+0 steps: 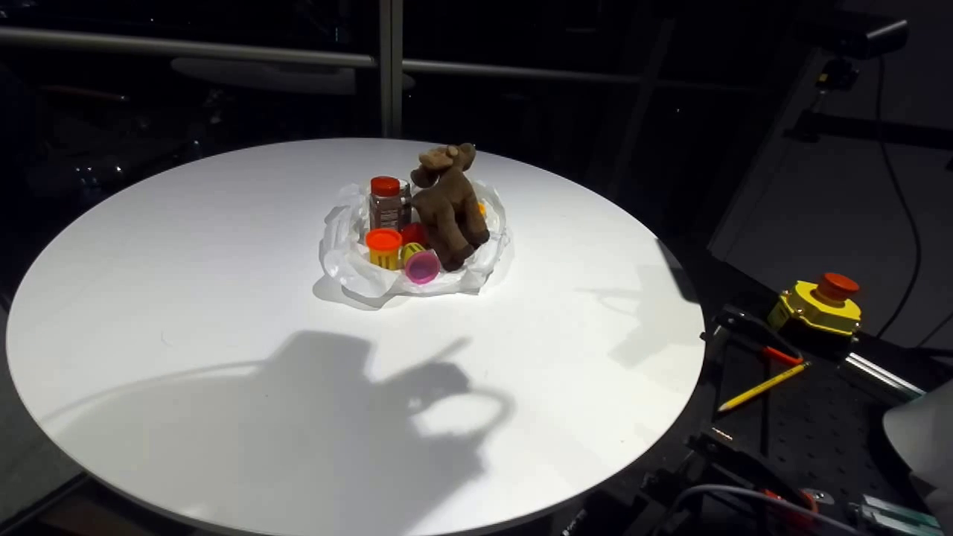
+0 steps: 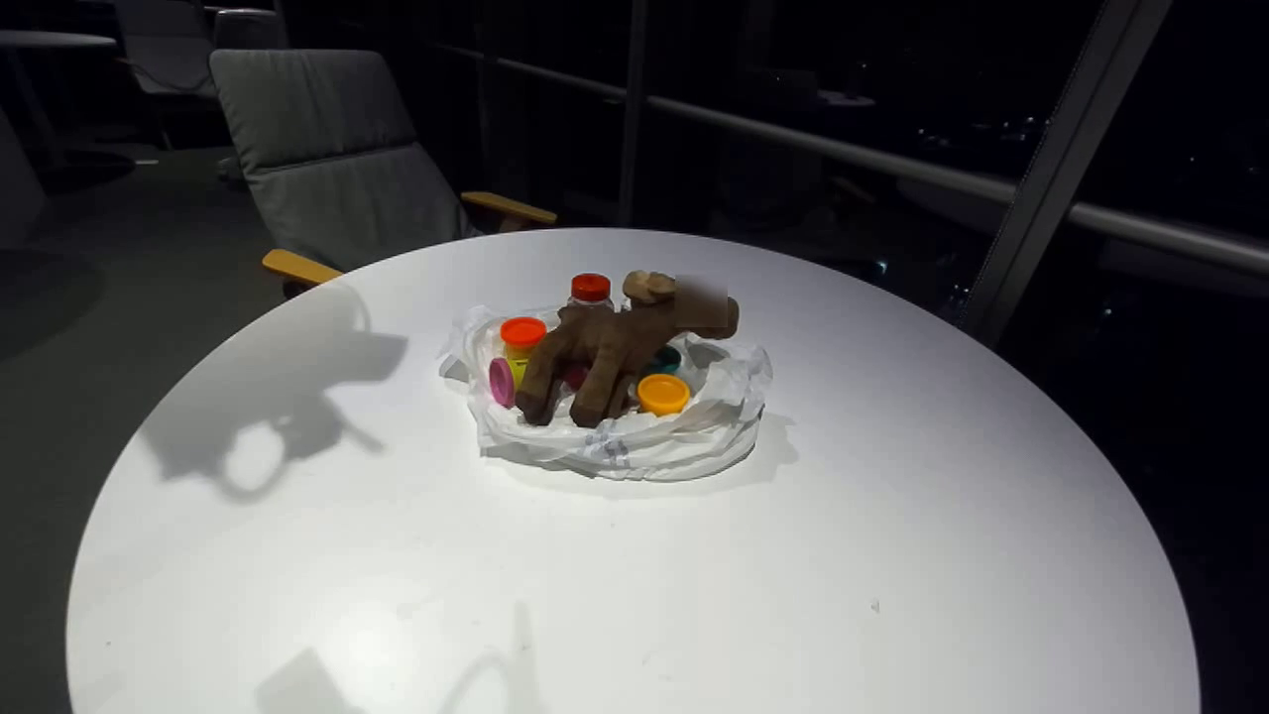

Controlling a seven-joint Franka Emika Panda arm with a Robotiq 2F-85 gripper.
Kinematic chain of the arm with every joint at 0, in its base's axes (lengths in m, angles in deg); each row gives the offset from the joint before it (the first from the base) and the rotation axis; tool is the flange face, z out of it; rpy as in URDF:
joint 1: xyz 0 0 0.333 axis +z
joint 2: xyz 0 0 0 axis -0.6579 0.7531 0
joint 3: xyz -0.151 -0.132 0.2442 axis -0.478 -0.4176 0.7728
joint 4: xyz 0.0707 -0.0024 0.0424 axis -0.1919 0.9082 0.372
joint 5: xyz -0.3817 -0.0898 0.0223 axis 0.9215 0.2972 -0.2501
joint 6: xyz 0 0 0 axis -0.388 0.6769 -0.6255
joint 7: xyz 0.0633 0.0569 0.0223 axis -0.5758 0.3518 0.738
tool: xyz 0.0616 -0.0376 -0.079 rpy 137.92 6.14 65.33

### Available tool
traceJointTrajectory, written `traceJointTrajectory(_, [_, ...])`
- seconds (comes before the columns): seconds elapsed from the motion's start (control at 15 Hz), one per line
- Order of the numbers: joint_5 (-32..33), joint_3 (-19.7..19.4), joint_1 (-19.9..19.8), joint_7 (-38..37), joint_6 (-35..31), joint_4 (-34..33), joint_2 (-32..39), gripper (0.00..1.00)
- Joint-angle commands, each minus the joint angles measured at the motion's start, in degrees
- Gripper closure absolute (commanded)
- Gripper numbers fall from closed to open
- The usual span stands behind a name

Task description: Pick up all the objects surrounding the white plate and arrange them on the plate

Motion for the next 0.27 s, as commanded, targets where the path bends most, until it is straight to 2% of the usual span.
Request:
traceJointTrajectory(0.0, [-1.0,2.8,-3.1,1.1,0.1,0.7,-1.2,0.0])
traceJointTrajectory(0.2, [-1.1,2.8,-3.2,1.6,0.1,1.4,-1.8,0.0])
